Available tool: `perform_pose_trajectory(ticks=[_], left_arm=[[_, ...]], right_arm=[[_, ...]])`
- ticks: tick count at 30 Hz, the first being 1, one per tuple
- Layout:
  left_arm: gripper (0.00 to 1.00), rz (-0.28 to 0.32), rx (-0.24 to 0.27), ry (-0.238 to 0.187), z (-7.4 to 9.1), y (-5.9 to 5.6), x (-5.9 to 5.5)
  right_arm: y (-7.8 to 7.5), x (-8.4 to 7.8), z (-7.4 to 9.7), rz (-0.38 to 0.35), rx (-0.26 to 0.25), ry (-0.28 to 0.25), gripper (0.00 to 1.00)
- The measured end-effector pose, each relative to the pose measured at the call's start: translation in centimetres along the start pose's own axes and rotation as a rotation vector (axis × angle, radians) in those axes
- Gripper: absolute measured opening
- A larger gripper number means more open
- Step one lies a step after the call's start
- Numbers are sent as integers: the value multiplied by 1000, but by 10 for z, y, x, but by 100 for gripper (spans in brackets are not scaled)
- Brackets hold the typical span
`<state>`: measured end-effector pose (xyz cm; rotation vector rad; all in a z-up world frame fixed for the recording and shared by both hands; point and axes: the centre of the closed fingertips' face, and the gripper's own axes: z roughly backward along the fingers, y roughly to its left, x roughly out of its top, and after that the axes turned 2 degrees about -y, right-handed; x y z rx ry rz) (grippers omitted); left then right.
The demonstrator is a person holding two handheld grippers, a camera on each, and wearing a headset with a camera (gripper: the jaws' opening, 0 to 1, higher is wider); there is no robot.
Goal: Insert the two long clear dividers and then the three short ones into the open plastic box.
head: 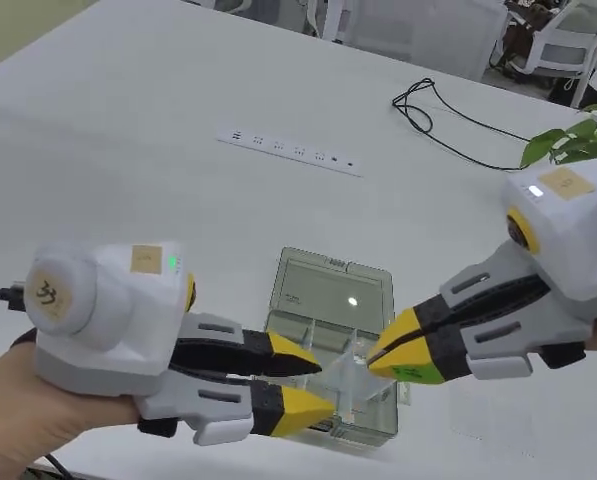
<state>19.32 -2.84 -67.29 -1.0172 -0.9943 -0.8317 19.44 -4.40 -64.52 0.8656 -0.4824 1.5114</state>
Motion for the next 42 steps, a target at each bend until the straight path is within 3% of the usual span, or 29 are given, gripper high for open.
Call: perform_pose_trajectory(ticks=[9,22,29,34,42], left_arm=[[37,-8,51,11,9,13,-6],[58,-22,102,58,15,29,-23],[67,-17,123,81,18,36,-32],[78,-24,148,75,21,44,-36],[92,-32,166,99,23,54,-48]], right_arm=[[-14,2,2,-3,-39,-7,3],[-40,0,-7,-16,-101,-2,3],[-65,-9,-20,-26,-139,-5,3],[-78,-18,-31,-38,-150,-6,3],[-90,-31,-52,-56,-156,1,3]])
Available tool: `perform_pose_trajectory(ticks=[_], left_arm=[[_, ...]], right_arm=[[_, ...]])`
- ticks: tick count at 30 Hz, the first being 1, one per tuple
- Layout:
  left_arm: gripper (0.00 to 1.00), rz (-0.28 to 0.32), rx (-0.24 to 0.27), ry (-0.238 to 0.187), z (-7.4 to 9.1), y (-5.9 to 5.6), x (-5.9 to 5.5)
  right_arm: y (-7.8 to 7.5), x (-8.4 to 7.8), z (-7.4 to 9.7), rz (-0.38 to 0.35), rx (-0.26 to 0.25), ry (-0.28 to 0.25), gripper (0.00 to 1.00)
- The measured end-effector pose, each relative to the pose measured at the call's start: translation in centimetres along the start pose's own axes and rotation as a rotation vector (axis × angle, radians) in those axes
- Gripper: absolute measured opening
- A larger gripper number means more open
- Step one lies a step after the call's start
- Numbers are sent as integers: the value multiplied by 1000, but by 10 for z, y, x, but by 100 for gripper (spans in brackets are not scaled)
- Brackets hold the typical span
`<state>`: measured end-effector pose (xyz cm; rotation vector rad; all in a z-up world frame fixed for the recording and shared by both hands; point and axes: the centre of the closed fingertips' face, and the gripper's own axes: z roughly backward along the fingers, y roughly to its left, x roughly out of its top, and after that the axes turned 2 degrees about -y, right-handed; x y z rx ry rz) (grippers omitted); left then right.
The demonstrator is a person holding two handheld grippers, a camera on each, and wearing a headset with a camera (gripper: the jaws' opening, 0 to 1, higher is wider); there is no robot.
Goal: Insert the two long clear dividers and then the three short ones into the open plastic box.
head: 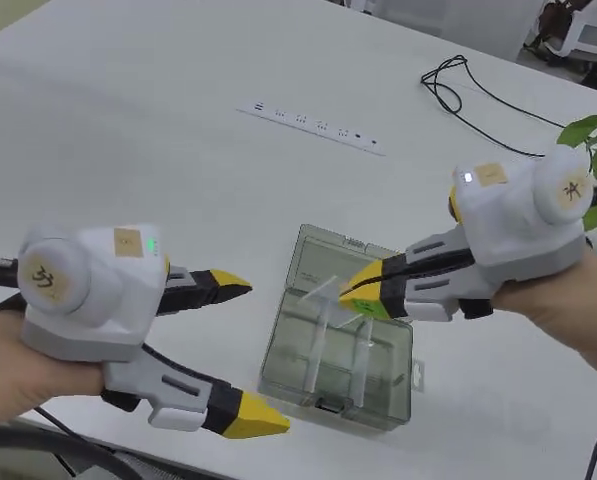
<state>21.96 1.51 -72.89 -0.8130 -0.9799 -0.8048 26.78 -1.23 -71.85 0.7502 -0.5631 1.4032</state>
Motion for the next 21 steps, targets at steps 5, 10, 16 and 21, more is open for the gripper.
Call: perform_pose_trajectory(ticks=[5,10,16,21], left_arm=[[96,12,1,8,0,2,-4],[100,15,2,13,0,4,-6],[100,19,1,14,0,6,-8],[100,26,4,12,-1,7,-8]], right_arm=[[-6,-12,-14,-13,-5,5,3],[-9,-20,-23,-14,-9,22,3],[-12,-25,-27,-21,-1,34,3],[-12,-27,-28,-23,4,40,3]])
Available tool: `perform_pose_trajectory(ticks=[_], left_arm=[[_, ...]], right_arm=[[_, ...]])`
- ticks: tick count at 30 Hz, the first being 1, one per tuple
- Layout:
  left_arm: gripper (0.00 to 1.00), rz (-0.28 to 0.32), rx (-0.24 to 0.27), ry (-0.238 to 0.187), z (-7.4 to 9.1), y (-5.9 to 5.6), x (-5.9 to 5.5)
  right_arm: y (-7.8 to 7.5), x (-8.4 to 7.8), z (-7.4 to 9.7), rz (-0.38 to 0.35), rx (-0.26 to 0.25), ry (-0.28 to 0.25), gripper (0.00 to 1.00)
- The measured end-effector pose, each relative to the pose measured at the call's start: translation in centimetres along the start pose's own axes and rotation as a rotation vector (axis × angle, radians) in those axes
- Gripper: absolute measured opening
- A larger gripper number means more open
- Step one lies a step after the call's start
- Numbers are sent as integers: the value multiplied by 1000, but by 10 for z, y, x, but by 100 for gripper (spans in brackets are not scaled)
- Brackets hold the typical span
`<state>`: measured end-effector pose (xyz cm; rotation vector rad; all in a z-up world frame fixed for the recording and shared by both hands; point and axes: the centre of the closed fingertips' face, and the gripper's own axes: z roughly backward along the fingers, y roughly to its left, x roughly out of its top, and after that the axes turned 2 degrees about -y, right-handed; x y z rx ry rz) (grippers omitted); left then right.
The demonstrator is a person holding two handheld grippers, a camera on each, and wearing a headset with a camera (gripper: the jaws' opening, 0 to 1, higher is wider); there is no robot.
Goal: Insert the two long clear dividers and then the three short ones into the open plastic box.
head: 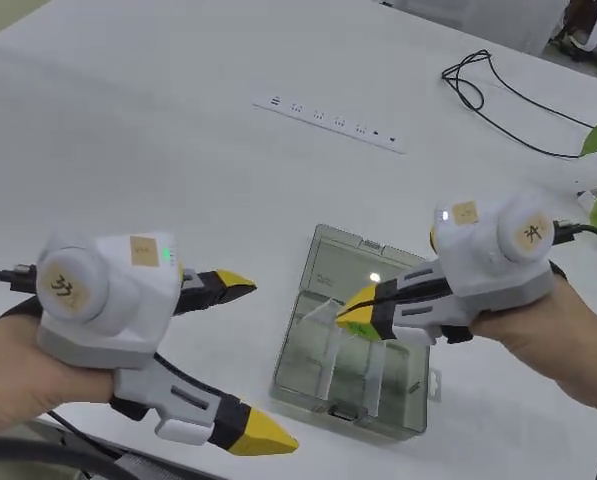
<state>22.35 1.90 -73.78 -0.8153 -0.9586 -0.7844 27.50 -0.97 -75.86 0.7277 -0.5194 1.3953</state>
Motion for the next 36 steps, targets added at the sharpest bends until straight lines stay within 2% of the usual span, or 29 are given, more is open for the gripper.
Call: perform_pose_trajectory(ticks=[6,14,31,36], left_arm=[[100,7,0,-1,-1,0,-2],[100,14,-1,1,-1,-1,-4],[99,23,0,-5,-1,0,-3],[99,24,-2,-2,-2,0,-4]], right_arm=[[0,-3,-3,40,-12,17,2],[2,-4,-24,101,-25,64,2],[-1,-14,-37,73,-17,84,2],[-1,-19,-43,75,-9,118,2]])
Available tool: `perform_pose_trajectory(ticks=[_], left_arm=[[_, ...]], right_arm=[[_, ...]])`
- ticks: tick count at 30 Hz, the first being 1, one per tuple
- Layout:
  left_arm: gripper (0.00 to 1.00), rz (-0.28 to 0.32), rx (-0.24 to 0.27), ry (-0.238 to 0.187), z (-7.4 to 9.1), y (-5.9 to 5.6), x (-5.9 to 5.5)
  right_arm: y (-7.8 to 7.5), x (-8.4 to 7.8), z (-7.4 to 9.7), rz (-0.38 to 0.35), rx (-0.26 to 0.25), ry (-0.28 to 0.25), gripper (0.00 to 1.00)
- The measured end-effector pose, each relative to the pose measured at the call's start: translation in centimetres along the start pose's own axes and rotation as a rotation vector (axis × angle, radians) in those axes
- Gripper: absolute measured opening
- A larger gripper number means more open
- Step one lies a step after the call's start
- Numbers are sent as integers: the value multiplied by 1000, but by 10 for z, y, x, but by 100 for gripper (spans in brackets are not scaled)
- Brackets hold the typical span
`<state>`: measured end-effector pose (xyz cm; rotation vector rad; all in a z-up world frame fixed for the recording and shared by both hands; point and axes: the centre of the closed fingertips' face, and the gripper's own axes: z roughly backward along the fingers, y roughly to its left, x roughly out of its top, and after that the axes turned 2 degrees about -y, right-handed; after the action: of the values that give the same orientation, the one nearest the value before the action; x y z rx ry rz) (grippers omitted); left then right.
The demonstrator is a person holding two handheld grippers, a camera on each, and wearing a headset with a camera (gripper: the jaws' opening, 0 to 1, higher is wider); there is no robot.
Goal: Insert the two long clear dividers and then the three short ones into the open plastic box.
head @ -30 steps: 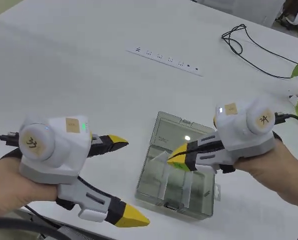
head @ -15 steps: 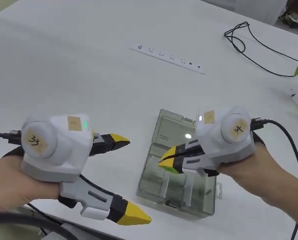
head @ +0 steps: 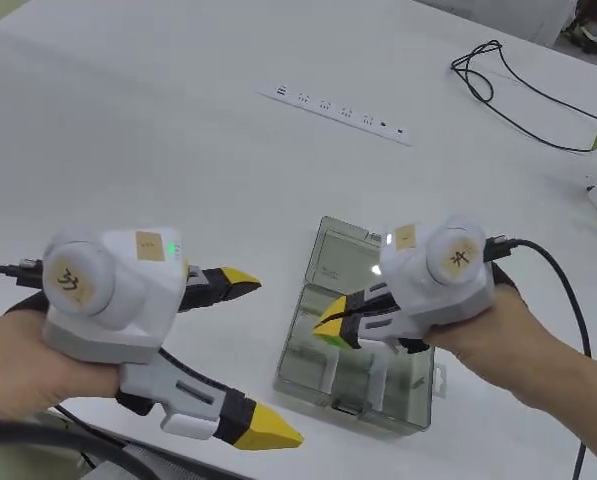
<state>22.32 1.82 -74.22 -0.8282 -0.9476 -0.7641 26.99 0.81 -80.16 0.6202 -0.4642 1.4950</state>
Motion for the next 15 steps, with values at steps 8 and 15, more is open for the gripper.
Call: perform_pose_trajectory(ticks=[8,15], left_arm=[[99,2,-6,2,0,-1,-1],[98,3,-7,1,-1,-1,-1]], right_arm=[[1,-6,-10,18,-2,63,3],[1,-8,-10,30,-6,97,2]])
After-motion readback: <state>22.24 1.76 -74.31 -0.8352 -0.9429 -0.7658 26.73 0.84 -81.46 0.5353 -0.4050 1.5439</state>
